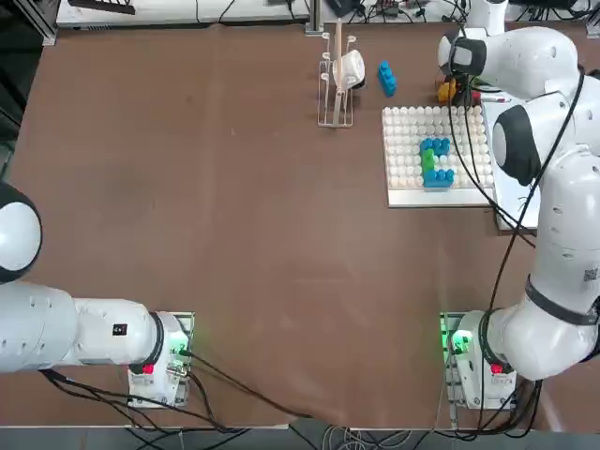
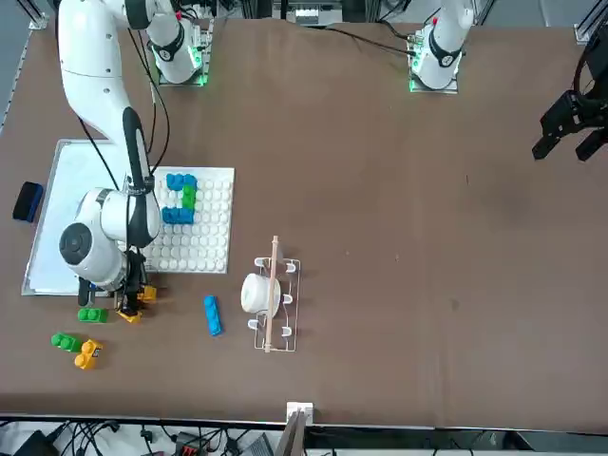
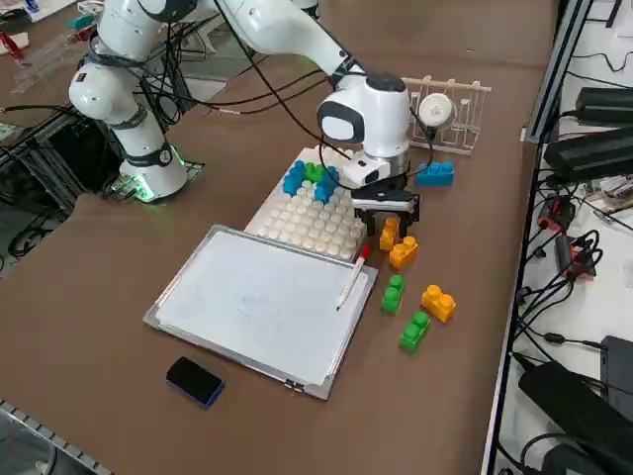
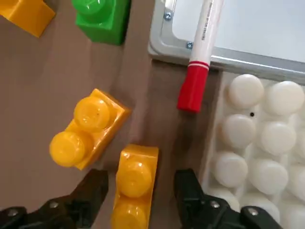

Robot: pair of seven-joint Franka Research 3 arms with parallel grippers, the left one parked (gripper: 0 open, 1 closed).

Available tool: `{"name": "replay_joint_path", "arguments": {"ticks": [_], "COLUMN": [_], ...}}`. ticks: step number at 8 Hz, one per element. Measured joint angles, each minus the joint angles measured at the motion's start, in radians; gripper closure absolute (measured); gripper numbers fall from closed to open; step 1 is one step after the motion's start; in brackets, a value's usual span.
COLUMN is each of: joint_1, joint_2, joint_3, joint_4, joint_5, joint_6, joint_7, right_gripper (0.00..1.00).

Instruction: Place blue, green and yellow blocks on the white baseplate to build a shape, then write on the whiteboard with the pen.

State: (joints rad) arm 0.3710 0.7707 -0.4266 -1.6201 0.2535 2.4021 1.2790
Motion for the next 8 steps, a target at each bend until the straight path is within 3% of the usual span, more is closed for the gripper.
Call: {"name": "replay_joint_path", "arguments": {"ticks": [4, 5, 8], "joint_1": [-0.001, -0.002, -0.005], "joint_2": [0.000, 0.000, 0.000], "joint_3": [0.000, 0.000, 0.000], "joint_4": [0.000, 0.000, 0.000], "joint_5": [0.000, 0.000, 0.000], "joint_6": [0.000, 0.000, 0.000], "joint_7": [0.000, 0.000, 0.000], "right_gripper": [0.25, 0.32, 0.37]}}
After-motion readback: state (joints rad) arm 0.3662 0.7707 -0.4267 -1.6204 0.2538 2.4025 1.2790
